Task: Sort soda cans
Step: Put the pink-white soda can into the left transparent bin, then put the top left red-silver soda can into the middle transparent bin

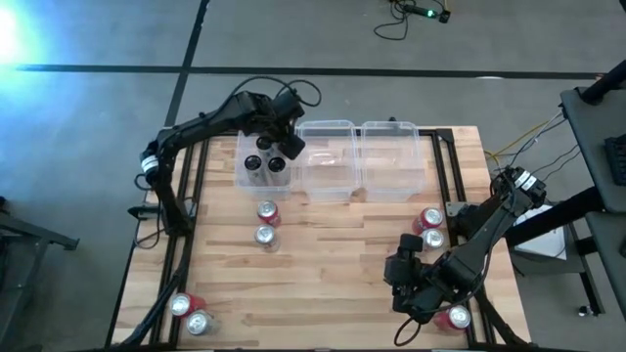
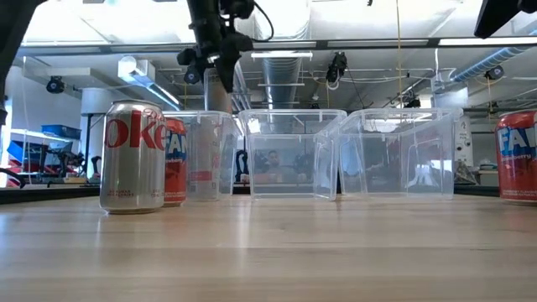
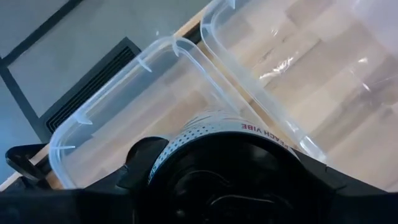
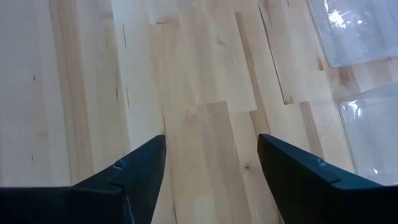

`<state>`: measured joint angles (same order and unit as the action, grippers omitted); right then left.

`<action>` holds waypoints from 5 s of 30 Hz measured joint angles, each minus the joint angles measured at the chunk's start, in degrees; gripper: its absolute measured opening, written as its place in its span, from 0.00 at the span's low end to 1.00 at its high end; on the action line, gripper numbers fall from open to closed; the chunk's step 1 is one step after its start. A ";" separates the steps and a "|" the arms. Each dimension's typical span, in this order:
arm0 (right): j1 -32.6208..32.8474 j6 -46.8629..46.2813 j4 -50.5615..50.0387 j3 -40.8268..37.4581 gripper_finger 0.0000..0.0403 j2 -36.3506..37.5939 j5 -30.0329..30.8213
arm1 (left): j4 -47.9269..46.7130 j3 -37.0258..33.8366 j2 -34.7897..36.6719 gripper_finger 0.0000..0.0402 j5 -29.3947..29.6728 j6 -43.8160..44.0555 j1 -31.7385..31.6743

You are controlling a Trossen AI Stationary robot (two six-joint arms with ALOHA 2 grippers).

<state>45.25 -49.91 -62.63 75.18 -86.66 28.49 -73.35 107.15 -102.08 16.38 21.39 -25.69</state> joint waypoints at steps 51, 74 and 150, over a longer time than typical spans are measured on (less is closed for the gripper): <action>0.85 -3.21 0.37 -0.24 0.59 -0.02 -1.66 | 10.27 -10.56 -7.61 0.58 -13.55 -36.59 -10.59; 0.98 -4.15 0.63 -0.24 0.62 -0.02 -1.64 | 13.77 -11.93 -7.59 0.63 -15.43 -21.86 -12.68; 0.98 5.06 4.25 -0.37 0.81 -0.04 9.23 | -2.82 13.85 4.18 0.83 -23.01 -20.15 -1.70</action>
<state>46.24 -44.85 -58.38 74.81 -86.70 37.72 -76.16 121.00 -97.90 -6.63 1.24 -27.39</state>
